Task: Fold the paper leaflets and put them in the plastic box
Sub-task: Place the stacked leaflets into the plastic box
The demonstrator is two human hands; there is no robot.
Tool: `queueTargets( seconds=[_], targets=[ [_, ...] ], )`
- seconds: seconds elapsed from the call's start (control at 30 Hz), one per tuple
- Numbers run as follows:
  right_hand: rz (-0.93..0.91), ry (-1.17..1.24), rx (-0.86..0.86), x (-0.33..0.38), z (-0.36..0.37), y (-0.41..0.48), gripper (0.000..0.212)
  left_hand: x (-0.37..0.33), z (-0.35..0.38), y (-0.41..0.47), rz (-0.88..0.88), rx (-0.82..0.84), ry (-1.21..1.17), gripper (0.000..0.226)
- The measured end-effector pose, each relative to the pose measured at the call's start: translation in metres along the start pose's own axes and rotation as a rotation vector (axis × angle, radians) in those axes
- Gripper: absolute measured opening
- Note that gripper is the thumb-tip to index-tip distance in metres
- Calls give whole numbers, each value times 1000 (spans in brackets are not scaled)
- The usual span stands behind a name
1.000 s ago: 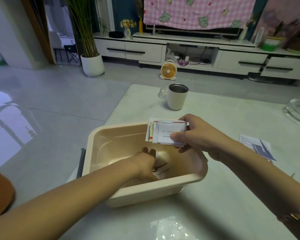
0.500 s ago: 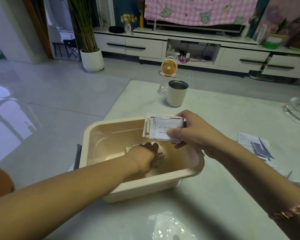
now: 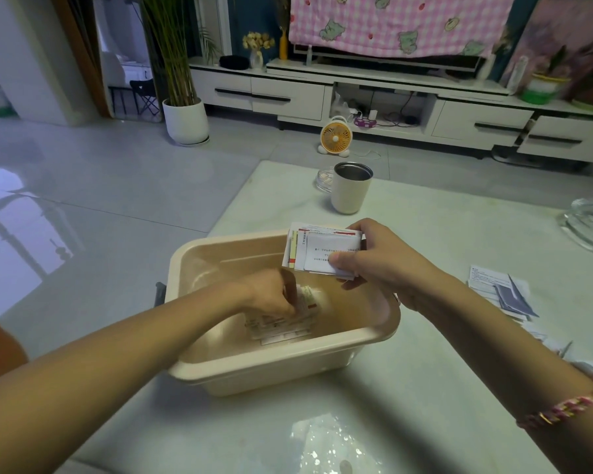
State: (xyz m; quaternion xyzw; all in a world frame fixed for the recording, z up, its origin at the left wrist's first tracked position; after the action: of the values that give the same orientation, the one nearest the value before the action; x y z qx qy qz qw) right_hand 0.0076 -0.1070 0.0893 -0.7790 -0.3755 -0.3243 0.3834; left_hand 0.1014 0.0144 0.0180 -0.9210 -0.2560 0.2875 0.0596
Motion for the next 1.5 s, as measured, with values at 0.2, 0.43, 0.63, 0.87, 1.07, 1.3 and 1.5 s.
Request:
queueTargets(
  seconds=[0.2,0.43,0.63,0.87,1.07,1.3,1.5],
  targets=[
    [-6,4,-7,-1,1,1,31,-1,22,2,5,140,421,48],
    [-22,0,-19,-1,2,1,31,-8,23,5,162,22,680,42],
    [-26,9,-12,0,1,0,29,2,15,3,17,67,262,19],
    [-24,-10,-11,1,1,-2,31,4,1,-5,-18,-11,126,36],
    [11,-80,14,2,-1,-1,32,3,-11,-5,21,-49,82,31],
    [172,-568,312,15,14,-7,20,19,-4,-5,-65,107,-79,19],
    [562,-568,607,-20,74,22,7,16,-4,-4,-209,192,-252,25]
  ],
)
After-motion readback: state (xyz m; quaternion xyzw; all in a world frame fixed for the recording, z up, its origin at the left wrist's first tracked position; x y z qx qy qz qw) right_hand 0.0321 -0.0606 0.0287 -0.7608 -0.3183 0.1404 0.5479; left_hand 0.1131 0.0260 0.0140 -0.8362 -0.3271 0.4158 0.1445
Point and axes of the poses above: each hand's wrist, its own y-axis towards the middle knuckle, its own z-axis out of the palm, x = y × z, the point moved 3 cm from there along y, towards the middle knuckle, and after that the axes turned 11 degrees about z, right-handed, at the moved point
